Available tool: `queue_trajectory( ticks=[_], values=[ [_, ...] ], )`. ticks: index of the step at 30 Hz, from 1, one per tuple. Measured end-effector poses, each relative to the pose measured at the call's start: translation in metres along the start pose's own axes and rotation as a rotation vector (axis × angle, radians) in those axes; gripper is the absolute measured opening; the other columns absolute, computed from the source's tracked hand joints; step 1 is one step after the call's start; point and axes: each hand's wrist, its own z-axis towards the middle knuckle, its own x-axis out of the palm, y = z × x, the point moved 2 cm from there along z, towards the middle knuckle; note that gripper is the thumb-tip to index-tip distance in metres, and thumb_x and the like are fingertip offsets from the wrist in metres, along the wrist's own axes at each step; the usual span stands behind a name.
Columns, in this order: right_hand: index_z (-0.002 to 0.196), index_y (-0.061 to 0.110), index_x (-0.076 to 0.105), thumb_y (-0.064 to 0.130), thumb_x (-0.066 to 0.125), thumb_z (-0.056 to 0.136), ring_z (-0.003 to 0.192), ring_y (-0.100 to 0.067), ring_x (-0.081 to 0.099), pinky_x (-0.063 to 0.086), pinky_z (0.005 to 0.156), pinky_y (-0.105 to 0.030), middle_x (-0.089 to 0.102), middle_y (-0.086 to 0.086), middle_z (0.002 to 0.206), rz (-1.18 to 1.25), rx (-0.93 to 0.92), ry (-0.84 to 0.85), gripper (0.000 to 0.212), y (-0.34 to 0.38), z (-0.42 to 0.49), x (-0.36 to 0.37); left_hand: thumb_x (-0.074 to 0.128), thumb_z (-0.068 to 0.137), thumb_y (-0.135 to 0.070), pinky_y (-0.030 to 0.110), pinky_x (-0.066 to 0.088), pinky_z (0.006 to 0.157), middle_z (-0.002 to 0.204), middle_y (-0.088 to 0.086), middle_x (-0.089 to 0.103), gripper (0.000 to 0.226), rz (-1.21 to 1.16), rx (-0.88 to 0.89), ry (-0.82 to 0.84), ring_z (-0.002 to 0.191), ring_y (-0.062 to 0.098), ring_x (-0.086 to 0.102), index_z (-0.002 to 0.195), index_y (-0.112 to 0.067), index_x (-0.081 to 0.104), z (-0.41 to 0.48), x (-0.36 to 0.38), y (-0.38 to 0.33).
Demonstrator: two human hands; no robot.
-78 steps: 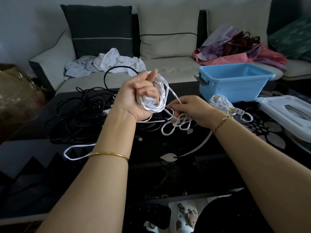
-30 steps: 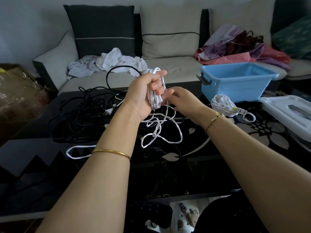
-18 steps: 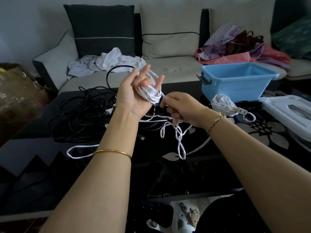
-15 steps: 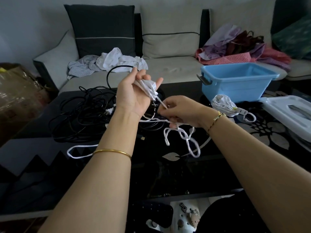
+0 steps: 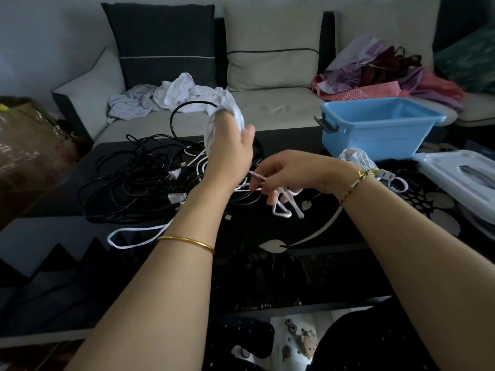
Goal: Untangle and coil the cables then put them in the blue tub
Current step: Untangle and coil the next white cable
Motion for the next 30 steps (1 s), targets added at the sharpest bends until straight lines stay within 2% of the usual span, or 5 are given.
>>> queue_trajectory(
  ticks=[5, 9, 18, 23, 30],
  values=[
    [0.088, 0.019, 0.066, 0.011, 0.074, 0.074, 0.074, -0.010, 0.057, 0.044, 0.061, -0.015, 0.063, 0.005, 0.079, -0.119, -0.002, -0.343, 0.018, -0.013, -0.001, -0.016, 0.057, 0.082, -0.013, 0.034, 0.035, 0.077, 0.095, 0.011, 0.044, 0.022, 0.276, 0.019, 0.295, 0.100, 0.033, 0.050, 0.094, -0.006, 0.039, -0.008, 0.007, -0.011],
    [0.078, 0.020, 0.072, 0.022, 0.079, 0.074, 0.077, -0.009, 0.060, 0.047, 0.071, -0.024, 0.065, 0.007, 0.076, -0.121, 0.003, -0.498, 0.009, -0.028, -0.003, -0.025, 0.071, 0.075, -0.026, 0.029, 0.034, 0.076, 0.103, 0.010, 0.050, 0.045, 0.531, 0.062, 0.424, 0.095, 0.026, 0.048, 0.101, -0.004, 0.043, -0.008, 0.008, -0.007],
    [0.071, 0.018, 0.069, 0.004, 0.075, 0.075, 0.080, -0.017, 0.066, 0.053, 0.076, -0.027, 0.072, -0.007, 0.084, 0.174, 0.001, -0.773, 0.016, -0.047, 0.001, -0.026, 0.060, 0.087, -0.012, 0.030, 0.034, 0.075, 0.078, -0.001, 0.036, 0.027, 0.609, -0.082, 0.499, 0.087, 0.022, 0.043, 0.078, -0.012, 0.035, -0.009, 0.000, -0.002],
    [0.056, 0.021, 0.060, -0.003, 0.066, 0.074, 0.077, -0.022, 0.066, 0.054, 0.072, -0.031, 0.069, -0.004, 0.073, -0.214, 0.168, -0.599, 0.031, -0.067, -0.001, -0.019, 0.053, 0.092, -0.004, 0.025, 0.032, 0.065, 0.071, -0.001, 0.040, 0.016, 0.580, -0.173, 0.227, 0.060, 0.009, 0.037, 0.106, 0.002, 0.049, -0.005, -0.012, 0.015],
    [0.067, 0.014, 0.063, 0.006, 0.071, 0.076, 0.088, -0.029, 0.066, 0.054, 0.080, -0.038, 0.062, -0.007, 0.075, -0.478, 0.529, -0.245, 0.014, -0.075, 0.006, -0.013, 0.044, 0.094, 0.005, 0.021, 0.032, 0.063, 0.090, 0.005, 0.040, 0.033, 0.469, -0.127, -0.064, 0.082, 0.019, 0.048, 0.126, 0.008, 0.039, -0.006, -0.017, 0.004]
  ],
)
